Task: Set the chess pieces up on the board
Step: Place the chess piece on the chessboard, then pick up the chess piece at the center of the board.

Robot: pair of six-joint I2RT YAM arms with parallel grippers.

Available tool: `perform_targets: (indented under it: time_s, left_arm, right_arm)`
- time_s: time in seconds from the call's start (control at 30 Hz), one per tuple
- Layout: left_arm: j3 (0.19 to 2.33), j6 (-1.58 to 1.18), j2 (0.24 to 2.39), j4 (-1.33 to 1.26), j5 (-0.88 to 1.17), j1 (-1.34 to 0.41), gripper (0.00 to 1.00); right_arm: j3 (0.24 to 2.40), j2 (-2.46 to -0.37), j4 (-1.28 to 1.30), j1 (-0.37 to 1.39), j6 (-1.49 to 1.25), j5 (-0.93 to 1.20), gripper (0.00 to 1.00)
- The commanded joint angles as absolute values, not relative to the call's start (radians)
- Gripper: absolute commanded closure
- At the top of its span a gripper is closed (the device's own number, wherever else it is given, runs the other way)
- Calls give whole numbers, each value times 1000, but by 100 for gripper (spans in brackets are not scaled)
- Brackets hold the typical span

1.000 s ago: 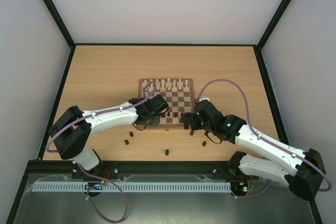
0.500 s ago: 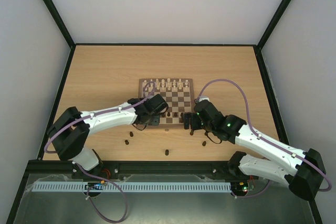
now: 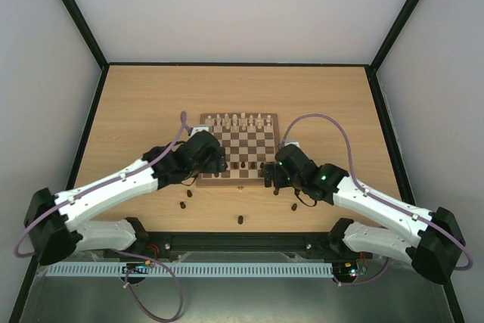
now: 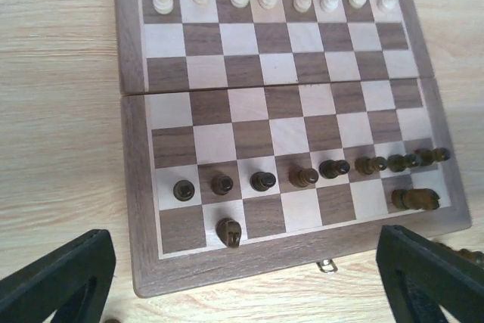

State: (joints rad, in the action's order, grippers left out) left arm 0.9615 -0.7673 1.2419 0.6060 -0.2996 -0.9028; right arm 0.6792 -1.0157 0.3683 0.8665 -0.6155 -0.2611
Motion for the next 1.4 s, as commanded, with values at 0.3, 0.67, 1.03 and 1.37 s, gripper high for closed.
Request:
perform_targets:
  time_s: [0.3, 0.67, 1.03, 1.37]
  left_arm:
    - [851, -768, 1090, 571, -352, -886, 1]
    - [810, -737, 1084, 514, -286, -884, 1]
    - [772, -714, 1018, 516, -268, -897, 1]
    - [650, -781, 906, 473, -321, -1027, 1]
  right_arm:
    - [661, -1098, 403, 872, -727, -223, 1]
    - [637, -1040, 472, 875, -795, -194, 1]
    - [669, -930, 536, 874, -778, -137, 1]
    - [635, -931, 479, 874, -755, -137, 1]
